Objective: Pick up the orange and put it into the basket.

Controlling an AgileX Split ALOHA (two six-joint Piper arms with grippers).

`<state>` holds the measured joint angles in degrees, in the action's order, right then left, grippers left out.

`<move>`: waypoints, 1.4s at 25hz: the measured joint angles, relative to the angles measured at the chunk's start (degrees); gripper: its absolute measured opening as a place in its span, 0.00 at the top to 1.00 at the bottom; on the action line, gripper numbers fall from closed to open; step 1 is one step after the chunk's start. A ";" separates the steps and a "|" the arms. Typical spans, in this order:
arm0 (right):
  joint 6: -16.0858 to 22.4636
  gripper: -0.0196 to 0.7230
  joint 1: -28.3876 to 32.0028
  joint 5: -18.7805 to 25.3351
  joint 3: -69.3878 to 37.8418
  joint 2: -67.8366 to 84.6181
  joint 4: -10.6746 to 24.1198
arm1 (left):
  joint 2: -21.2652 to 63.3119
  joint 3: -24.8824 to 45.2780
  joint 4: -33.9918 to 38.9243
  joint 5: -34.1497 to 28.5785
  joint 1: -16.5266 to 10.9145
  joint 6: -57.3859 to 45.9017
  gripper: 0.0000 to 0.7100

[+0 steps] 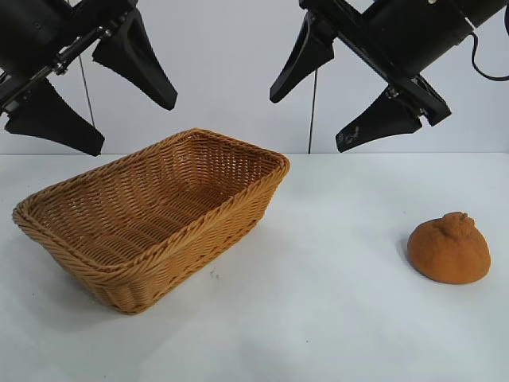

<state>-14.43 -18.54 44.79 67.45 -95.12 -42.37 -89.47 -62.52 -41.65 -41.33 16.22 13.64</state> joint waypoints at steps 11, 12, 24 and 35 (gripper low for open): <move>0.00 0.18 0.00 -0.16 0.00 0.00 0.00 | 3.20 -0.05 6.64 -2.54 -4.30 -9.13 0.11; 0.00 0.18 0.00 -0.15 0.00 0.00 0.00 | 4.28 -0.05 8.86 -3.22 -4.77 -12.10 0.11; 0.00 0.18 0.00 -0.82 0.00 0.00 0.00 | 10.61 13.27 29.29 3.88 -1.11 -56.48 0.11; 0.00 0.18 0.00 -1.04 0.00 0.00 0.00 | 4.82 18.48 29.42 14.88 -1.11 -64.49 0.11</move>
<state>-14.43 -18.54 43.74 67.45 -95.12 -42.37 -84.66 -44.04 -12.23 -26.45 15.11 -50.85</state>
